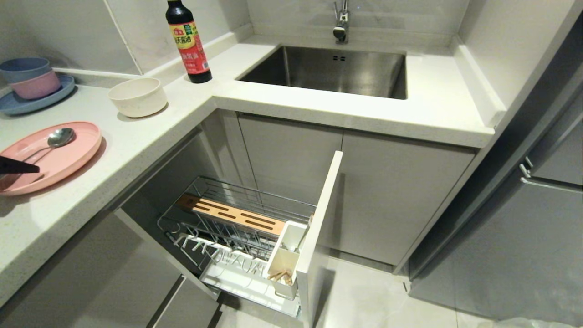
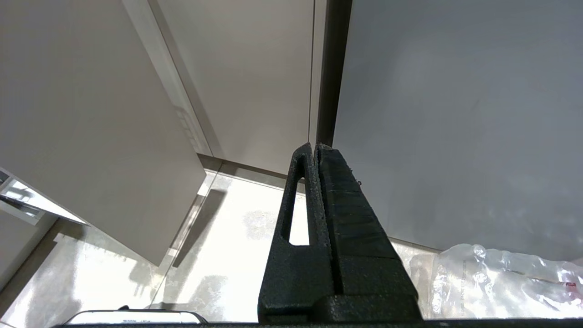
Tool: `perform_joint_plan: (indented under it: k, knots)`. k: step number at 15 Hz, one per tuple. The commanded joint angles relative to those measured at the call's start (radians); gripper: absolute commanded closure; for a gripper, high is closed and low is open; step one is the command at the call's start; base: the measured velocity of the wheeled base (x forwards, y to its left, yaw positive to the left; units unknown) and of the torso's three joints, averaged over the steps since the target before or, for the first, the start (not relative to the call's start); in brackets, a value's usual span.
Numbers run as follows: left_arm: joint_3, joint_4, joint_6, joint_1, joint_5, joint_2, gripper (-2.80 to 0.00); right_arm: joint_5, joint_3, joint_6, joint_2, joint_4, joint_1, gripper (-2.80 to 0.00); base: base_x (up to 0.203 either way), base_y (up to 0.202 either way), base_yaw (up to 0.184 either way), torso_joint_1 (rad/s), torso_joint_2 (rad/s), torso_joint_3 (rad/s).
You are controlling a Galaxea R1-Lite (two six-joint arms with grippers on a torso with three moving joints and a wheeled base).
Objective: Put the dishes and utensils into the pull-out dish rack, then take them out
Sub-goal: Pick up the spoon and place it in the cupboard
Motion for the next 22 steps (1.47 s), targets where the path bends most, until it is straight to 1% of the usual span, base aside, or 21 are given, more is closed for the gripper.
perform_joint_plan:
  k: [1,4,5,6,17,18,20,21,22]
  knots:
    - [0.008,0.004,0.002,-0.005,-0.004,-0.002,-2.80,0.000,0.000,0.000,0.000,0.000,0.000,0.00,0.000,0.000,0.000,0.000,0.00,0.000]
    - [0.009,0.004,0.002,-0.013,-0.004,-0.003,-2.80,0.000,0.000,0.000,-0.001,0.000,0.000,0.00,0.000,0.000,0.000,0.000,0.00,0.000]
    - [0.009,0.004,0.002,-0.013,-0.003,-0.003,-1.85,0.001,0.000,0.000,0.000,0.000,0.000,0.00,0.000,0.000,0.000,0.000,0.00,0.000]
    - [0.009,0.004,0.001,-0.013,-0.003,-0.003,0.00,0.001,0.000,0.000,-0.001,-0.001,0.000,0.00,0.000,0.000,0.000,0.000,0.00,0.000]
    - [0.007,0.006,0.000,-0.020,-0.005,-0.007,0.00,0.000,0.001,0.000,0.000,-0.001,0.000,0.00,0.000,0.000,0.000,0.000,0.00,0.000]
    - [-0.005,0.006,-0.012,-0.019,-0.008,-0.022,0.00,0.000,0.000,0.000,0.000,-0.001,0.000,0.00,0.000,0.000,0.000,0.000,0.00,0.000]
    - [-0.026,0.007,-0.063,-0.020,-0.015,-0.069,0.00,0.000,0.000,0.000,-0.001,0.000,0.000,0.00,0.000,0.000,0.000,0.000,0.00,0.000]
    - [-0.040,0.008,-0.101,-0.023,-0.016,-0.100,0.00,0.001,0.000,0.000,0.000,-0.001,0.000,0.00,0.000,0.000,0.000,0.000,0.00,0.000]
    - [-0.052,0.009,-0.156,-0.035,-0.016,-0.132,0.00,0.001,0.001,0.000,-0.001,0.000,0.000,0.00,0.000,0.000,0.000,0.000,0.00,0.000]
